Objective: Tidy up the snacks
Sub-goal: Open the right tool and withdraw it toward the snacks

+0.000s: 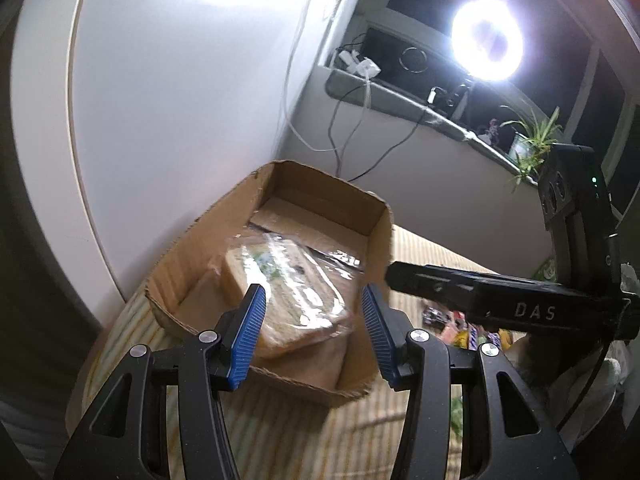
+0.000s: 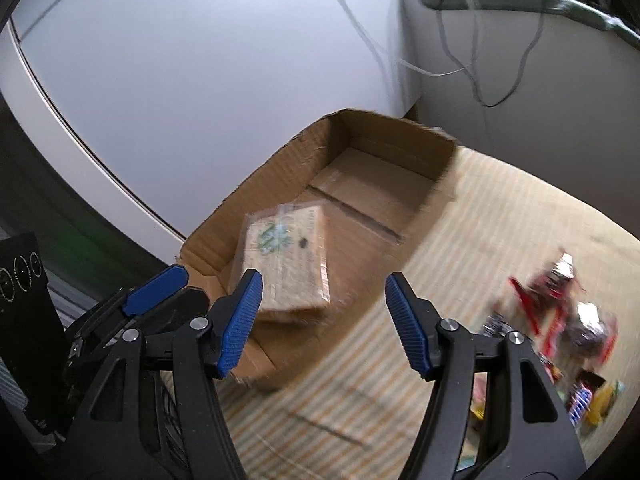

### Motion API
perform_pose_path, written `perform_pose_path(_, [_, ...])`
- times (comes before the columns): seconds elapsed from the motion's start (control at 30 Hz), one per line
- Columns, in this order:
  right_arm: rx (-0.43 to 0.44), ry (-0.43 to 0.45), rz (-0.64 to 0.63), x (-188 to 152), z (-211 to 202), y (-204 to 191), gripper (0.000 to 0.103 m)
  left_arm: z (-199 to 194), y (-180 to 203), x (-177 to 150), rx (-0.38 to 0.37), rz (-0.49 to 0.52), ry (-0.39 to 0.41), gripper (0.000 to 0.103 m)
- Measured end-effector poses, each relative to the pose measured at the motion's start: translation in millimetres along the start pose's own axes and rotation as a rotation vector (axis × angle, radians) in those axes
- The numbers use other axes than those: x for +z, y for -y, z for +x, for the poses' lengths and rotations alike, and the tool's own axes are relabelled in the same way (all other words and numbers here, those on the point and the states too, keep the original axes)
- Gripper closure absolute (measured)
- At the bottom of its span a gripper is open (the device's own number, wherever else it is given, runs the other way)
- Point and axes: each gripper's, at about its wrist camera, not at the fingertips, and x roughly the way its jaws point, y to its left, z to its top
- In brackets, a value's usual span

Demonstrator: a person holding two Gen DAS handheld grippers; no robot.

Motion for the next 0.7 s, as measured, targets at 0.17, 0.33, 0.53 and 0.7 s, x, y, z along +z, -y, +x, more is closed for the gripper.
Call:
perform_pose_path(0.17, [-0.048,0.064,0.031,-15,-35,24,0.03,-2,16,-10,-0.025,0.02,-0.015,0.055])
perform_pose_path(0.33, [-0.139,0.078,0.028,-36,-68,53,0.029,-2,32,-20,-0.057,0.042,-0.04,0.055])
perform_pose_path(0.53, [-0.22,0.037,0.019,-67,-88,85,0.029,4,60,-42,-0.115,0.077,-0.108,0.055])
perform_pose_path(0.7, [-0.25,-0.01,0.005,-96,-92,105,0.029,14,82,-66,-0.157,0.113,-0.182,0.055])
